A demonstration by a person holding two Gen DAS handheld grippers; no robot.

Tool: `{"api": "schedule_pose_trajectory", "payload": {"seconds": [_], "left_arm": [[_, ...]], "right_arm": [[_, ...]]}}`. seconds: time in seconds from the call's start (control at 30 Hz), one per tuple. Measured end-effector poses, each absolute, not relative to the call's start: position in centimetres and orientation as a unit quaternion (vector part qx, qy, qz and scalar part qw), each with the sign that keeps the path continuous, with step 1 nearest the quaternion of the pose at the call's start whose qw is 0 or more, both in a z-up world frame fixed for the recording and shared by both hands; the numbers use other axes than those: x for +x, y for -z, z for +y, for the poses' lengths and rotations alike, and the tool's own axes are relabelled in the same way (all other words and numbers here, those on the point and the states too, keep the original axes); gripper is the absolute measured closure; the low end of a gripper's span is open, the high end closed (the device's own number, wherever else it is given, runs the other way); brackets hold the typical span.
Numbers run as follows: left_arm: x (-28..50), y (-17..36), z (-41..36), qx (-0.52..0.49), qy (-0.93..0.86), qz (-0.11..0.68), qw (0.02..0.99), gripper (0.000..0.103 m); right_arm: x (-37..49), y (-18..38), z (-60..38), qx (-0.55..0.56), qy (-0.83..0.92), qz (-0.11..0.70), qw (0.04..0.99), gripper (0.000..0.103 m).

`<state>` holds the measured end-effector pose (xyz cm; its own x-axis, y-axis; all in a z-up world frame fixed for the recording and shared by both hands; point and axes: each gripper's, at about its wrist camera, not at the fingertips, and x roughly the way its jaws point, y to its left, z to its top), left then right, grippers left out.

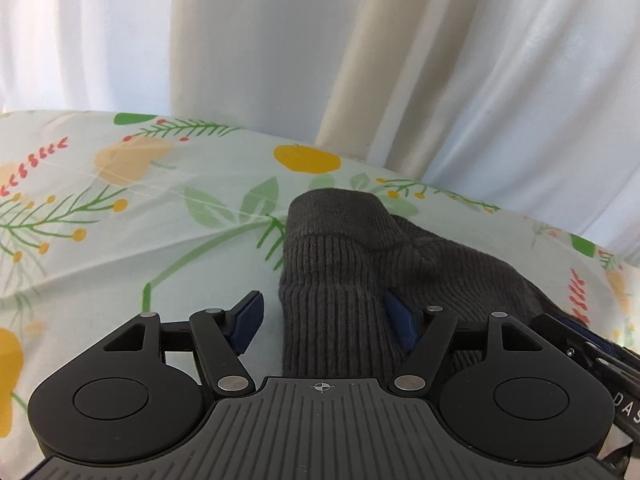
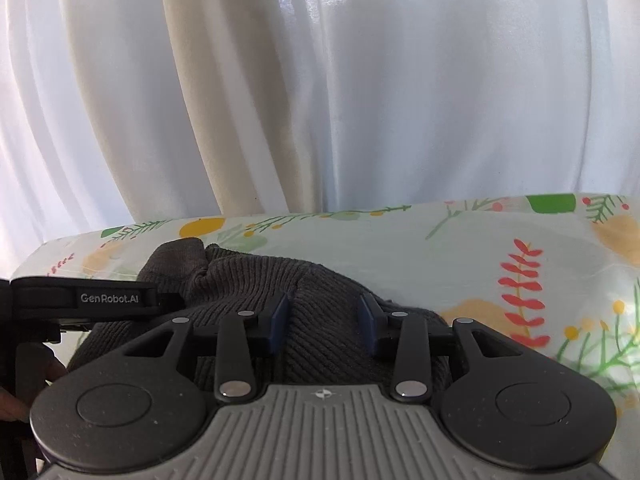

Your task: Fold small clothes

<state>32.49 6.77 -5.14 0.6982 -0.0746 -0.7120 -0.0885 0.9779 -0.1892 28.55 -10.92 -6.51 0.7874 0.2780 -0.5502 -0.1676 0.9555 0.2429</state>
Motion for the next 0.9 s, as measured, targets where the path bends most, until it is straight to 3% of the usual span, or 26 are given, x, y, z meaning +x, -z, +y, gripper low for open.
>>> {"api": "schedule_pose_trajectory", "payload": {"seconds": [0.3,0.5,0.57,0.6,0.63,0.8,0.9], "left_arm": [[16.9,2.7,8.7,-0.037,0.082,0.385,0.918,0.033],[14.8,4.7,5.5,0.022,0.121,0.408,0.905,0.033],[15.7,5.8,4.5,0.030,0.102,0.422,0.900,0.039],[16.0,6.2,4.3,0.029,0.088,0.425,0.900,0.039],[16.0,6.3,4.2,0.029,0.074,0.419,0.905,0.038],[15.7,6.1,6.2,-0.051,0.045,0.421,0.904,0.035],[15.6,6.0,6.5,-0.055,0.043,0.427,0.902,0.035]], "right_arm": [[16.1,5.7,-18.1,0.270,-0.196,0.399,0.854,0.064],[13.7,8.6,-18.2,0.364,-0.220,0.442,0.790,0.058],[14.5,9.2,-17.5,0.384,-0.211,0.438,0.785,0.062],[14.8,9.2,-17.3,0.391,-0.198,0.435,0.786,0.081],[15.0,9.1,-17.2,0.393,-0.186,0.429,0.792,0.089],[14.3,9.0,-19.2,0.497,-0.213,0.372,0.754,0.091],[14.4,8.1,-17.8,0.324,-0.134,0.416,0.839,0.092]]}}
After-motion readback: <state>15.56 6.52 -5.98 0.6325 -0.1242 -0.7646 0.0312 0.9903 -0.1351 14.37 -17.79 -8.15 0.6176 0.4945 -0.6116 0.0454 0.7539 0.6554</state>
